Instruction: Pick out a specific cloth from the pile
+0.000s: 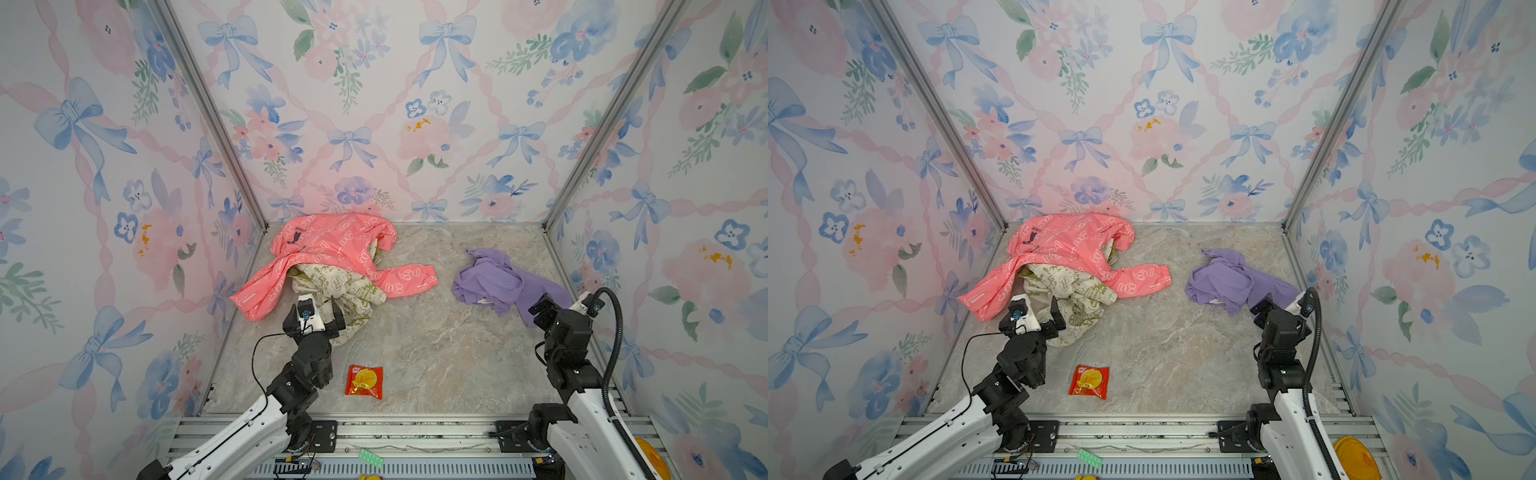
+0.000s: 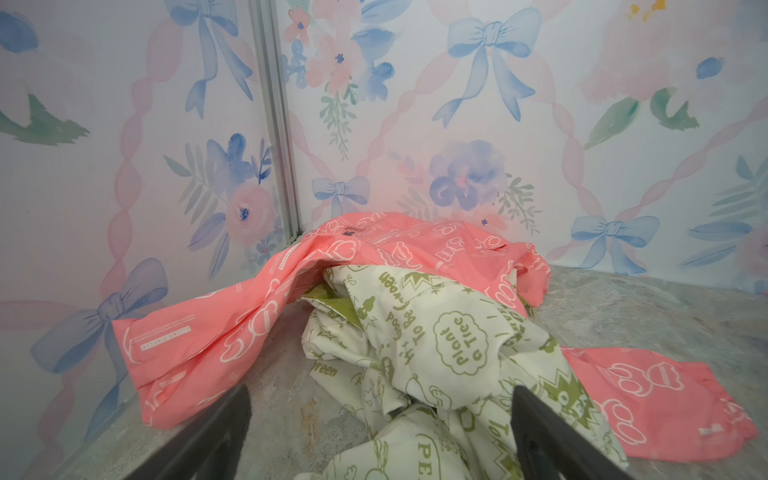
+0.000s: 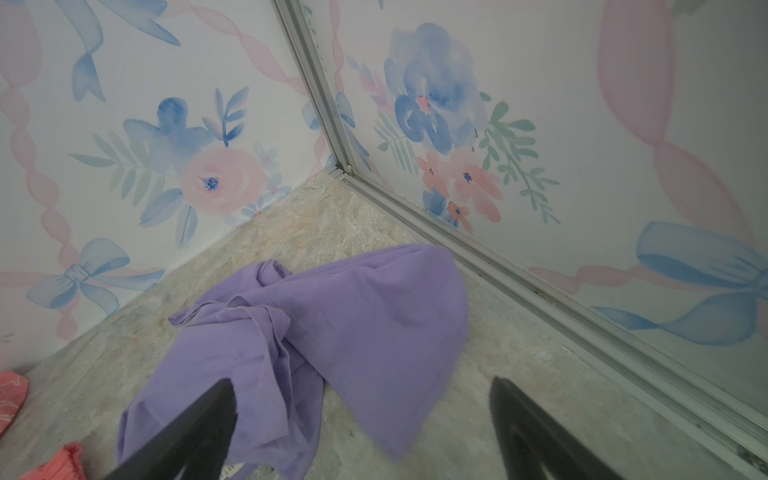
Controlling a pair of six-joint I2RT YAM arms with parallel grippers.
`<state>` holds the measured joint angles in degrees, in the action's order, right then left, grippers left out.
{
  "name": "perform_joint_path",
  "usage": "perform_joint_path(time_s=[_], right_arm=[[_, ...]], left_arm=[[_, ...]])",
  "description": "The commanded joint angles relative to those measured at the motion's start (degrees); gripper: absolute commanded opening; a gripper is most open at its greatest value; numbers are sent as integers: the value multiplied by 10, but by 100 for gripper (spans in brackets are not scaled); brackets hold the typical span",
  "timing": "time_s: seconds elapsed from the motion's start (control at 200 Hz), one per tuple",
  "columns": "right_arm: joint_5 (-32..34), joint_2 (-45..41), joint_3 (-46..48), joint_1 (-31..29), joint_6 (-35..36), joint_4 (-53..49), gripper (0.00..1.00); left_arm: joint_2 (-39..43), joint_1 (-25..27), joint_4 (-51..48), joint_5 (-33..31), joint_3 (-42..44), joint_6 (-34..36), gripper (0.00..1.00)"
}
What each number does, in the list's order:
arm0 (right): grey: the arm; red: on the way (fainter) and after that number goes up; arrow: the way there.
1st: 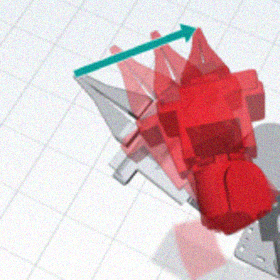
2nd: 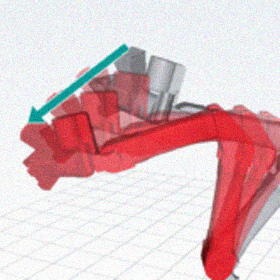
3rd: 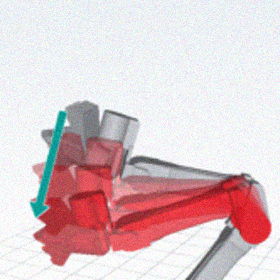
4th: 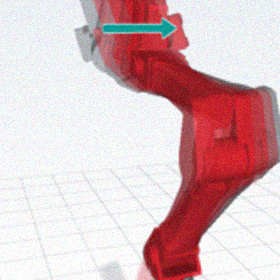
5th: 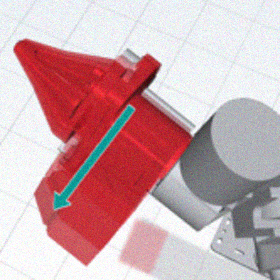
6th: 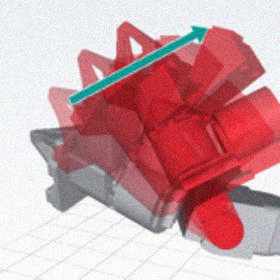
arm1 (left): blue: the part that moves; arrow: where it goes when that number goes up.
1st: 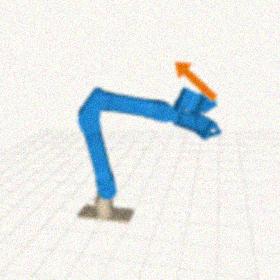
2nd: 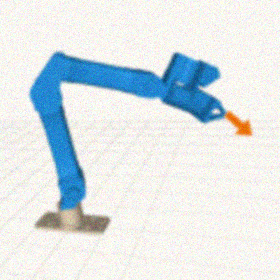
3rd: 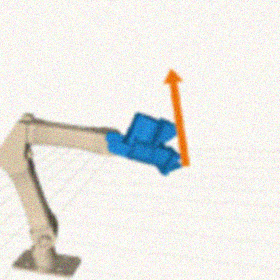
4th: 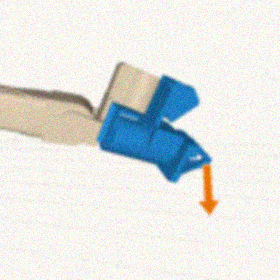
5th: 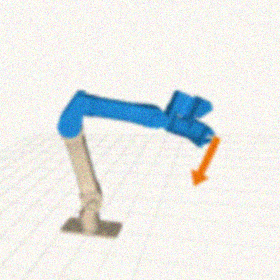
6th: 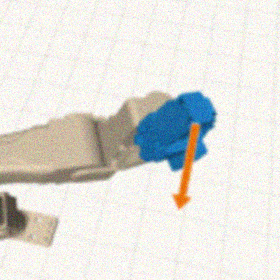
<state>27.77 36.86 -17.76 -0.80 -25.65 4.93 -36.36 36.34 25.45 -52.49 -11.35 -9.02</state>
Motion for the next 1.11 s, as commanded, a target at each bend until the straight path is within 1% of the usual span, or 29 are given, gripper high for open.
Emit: perform_joint_path(time_s=[0.0,0.125,0.235,0.295,0.375,0.445,0.5,0.575,0.615,0.635,0.7,0.8,0.865,0.9,0.935,1.0,1.04,1.1], right_arm=[[-2,9,57,-1,85,134,97],[-27,61,68,-3,136,194,97],[-35,137,67,-20,158,254,97],[-33,192,71,-39,184,320,97],[-22,280,70,-77,236,417,97],[13,358,55,-127,299,496,97],[20,418,41,-162,357,555,97],[36,518,23,-182,392,646,97],[99,541,21,-198,405,693,97],[105,541,26,-198,403,700,97],[61,532,45,-181,384,712,97],[-41,523,67,-130,338,716,97],[-120,541,70,-85,306,718,97],[-127,558,68,-81,306,743,97],[-121,556,67,-86,310,740,97],[-130,540,47,-90,317,678,97],[-143,534,32,-79,306,648,97],[-149,525,-1,-67,293,569,97]], left_arm=[[-26,-54,135,48,40,8,98],[-69,-127,227,110,84,7,98],[-124,-168,319,149,114,20,98],[-169,-185,375,168,124,32,98],[-243,-199,438,182,126,52,98],[-303,-205,503,195,127,72,98],[-339,-206,546,207,124,84,98],[-374,-213,571,236,111,95,98],[-390,-217,576,244,102,99,98],[-398,-221,578,252,99,99,98],[-426,-239,598,284,96,88,98],[-489,-262,647,319,91,71,98],[-532,-265,687,329,87,74,98],[-545,-264,707,329,86,82,98],[-534,-264,685,327,83,77,98],[-520,-267,625,326,64,69,98],[-526,-267,605,329,49,71,98],[-536,-267,577,327,24,77,98]])
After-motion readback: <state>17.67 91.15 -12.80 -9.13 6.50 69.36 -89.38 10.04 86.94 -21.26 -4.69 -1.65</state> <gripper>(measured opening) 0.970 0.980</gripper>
